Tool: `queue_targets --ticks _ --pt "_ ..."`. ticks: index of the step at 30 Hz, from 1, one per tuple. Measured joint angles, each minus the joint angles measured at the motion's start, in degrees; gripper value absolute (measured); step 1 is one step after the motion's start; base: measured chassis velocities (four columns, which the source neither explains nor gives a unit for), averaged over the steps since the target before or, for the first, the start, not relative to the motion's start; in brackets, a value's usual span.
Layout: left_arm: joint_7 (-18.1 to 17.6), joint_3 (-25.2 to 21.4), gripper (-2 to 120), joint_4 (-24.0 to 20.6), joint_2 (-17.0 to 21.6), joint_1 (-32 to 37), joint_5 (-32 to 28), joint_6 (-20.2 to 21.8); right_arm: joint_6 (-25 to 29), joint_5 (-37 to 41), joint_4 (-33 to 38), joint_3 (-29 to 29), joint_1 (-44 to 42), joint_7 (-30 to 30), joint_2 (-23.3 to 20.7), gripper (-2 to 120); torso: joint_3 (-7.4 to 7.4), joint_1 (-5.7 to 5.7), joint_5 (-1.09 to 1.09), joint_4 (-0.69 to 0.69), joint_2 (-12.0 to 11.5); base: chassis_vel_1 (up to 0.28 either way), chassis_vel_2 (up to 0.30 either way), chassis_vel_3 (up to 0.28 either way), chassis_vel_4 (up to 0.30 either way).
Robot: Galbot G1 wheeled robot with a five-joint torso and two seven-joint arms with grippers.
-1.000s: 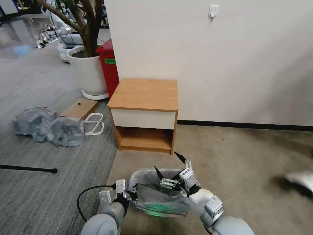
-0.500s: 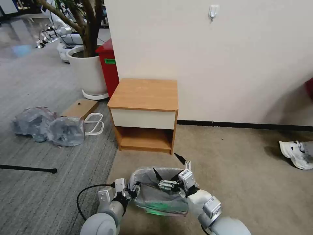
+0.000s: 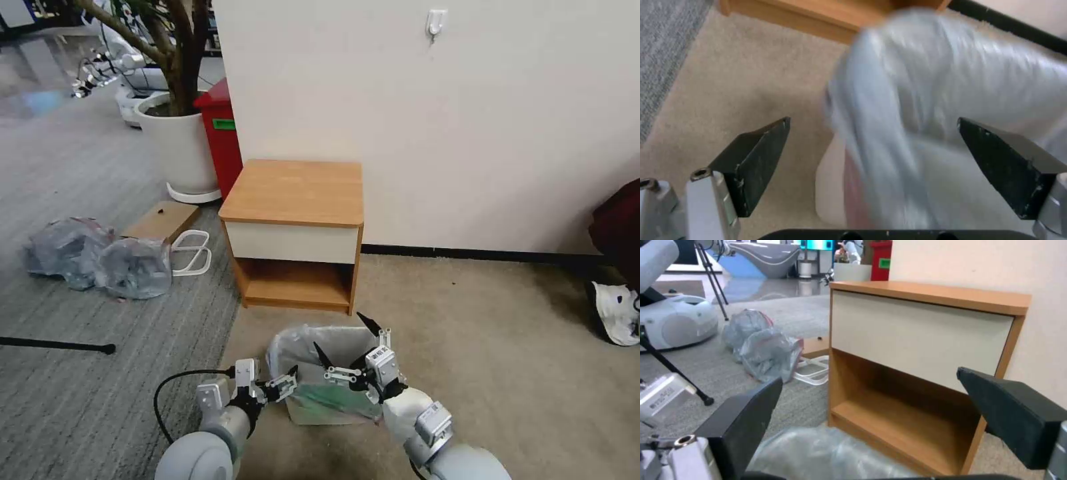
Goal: Pick up the garbage bag from the table and place it over the trash can.
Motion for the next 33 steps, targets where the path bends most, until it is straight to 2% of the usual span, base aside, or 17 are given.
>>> queue_targets --ticks 9,11,13,14,15,17,20,21,23,27,33 --pt "1.0 -1.19 95 -3.09 0.33 1.07 0.44 -1.26 0.62 -0.06 -0.04 0.29 -0.27 1.03 0.71 100 0.0 0.0 0.01 0.01 0.0 0.0 0.0 0.0 0.0" --pt "3.16 -2.03 94 -4.1 0.14 1.75 2.89 -7.65 1.75 0.69 -0.74 0.84 -0.86 4.23 2.58 100 0.0 0.0 0.01 0.01 0.0 0.0 0.0 0.0 0.0" --pt "4.41 -3.64 90 -5.2 -0.63 2.23 8.24 -17.46 3.17 3.16 -1.76 2.32 -2.24 10.32 6.27 100 -0.01 0.0 0.01 0.01 0.0 0.0 0.0 0.0 0.0" --pt "4.41 -3.64 90 -5.2 -0.63 2.23 8.24 -17.46 3.17 3.16 -1.76 2.32 -2.24 10.32 6.27 100 -0.01 0.0 0.01 0.01 0.0 0.0 0.0 0.0 0.0" --pt "4.46 -4.66 88 -5.21 -0.83 2.5 12.6 -22.02 5.65 3.54 -3.23 4.33 -2.88 12.6 8.27 100 -0.01 0.01 0.02 0.01 0.0 0.0 0.0 0.0 0.0" --pt "4.48 -5.01 87 -5.17 -0.8 2.68 14.28 -23.26 7.16 3.3 -4.2 5.5 -3.08 13.11 8.99 100 -0.01 0.0 0.02 0.01 0.0 0.0 0.0 0.0 0.0" --pt "6.76 -5.29 94 -0.63 -0.41 3.16 19.41 -31.22 12.5 1.81 -8.71 9.32 -3.11 13.54 10.44 100 -0.01 0.0 0.01 0.01 0.0 0.0 0.0 0.0 0.0" --pt "6.76 -5.29 94 -0.63 -0.41 3.16 19.41 -31.22 12.5 1.81 -8.71 9.32 -3.11 13.54 10.44 100 -0.01 0.0 0.01 0.01 0.0 0.0 0.0 0.0 0.0" --pt "8.5 -5.23 99 3.5 -0.45 2.85 22.04 -35.16 14.34 1.82 -10.88 10.55 -2.78 13.54 10.83 100 -0.01 0.0 0.01 0.01 0.0 0.0 0.0 0.0 0.0" --pt "9.38 -4.45 100 7.02 -0.87 1.86 21.43 -38.11 15.65 1.89 -12.23 11.5 -2.62 13.35 11.54 100 -0.01 0.0 0.01 0.01 0.0 0.0 0.0 0.0 0.0" --pt "9.77 -4.44 100 8.16 -1.18 1.31 21.23 -39.33 15.88 1.85 -12.36 11.66 -2.64 13.12 11.92 100 -0.01 0.0 0.02 0.01 0.01 0.0 0.0 0.0 0.0"
